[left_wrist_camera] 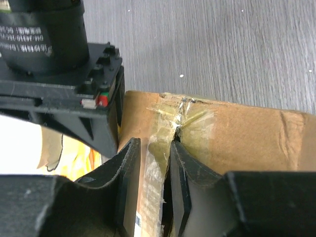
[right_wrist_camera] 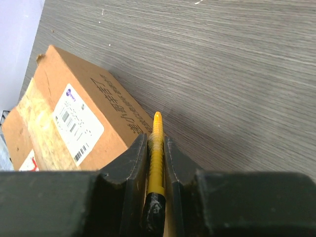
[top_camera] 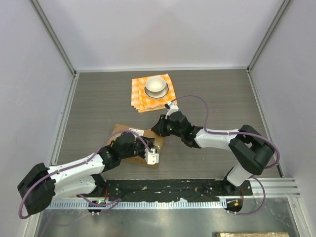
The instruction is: Unpack the express box
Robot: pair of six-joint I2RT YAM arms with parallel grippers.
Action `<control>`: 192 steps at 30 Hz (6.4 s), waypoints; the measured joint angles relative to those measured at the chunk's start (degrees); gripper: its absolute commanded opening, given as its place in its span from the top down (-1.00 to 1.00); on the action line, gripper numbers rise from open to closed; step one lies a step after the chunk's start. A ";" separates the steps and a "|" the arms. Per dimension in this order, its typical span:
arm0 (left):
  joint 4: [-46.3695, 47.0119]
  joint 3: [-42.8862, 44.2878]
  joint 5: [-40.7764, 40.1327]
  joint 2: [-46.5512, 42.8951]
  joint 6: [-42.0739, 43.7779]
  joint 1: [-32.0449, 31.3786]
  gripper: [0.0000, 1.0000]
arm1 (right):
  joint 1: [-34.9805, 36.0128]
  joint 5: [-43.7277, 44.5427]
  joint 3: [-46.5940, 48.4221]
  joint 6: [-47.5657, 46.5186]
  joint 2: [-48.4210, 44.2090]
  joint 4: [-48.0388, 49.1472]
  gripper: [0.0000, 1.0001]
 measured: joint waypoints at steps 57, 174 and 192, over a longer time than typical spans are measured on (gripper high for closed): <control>-27.98 16.70 7.32 -3.98 -14.56 10.21 -0.85 | -10.56 -4.02 16.35 -23.08 -36.33 -53.13 0.99; -28.70 28.96 -0.35 -8.98 -51.80 28.37 -0.42 | -7.63 6.43 23.15 -8.66 -25.62 -55.41 0.99; -23.56 27.02 9.27 -6.86 -63.12 29.38 -0.04 | -8.31 5.35 26.18 -9.29 -24.24 -58.64 0.99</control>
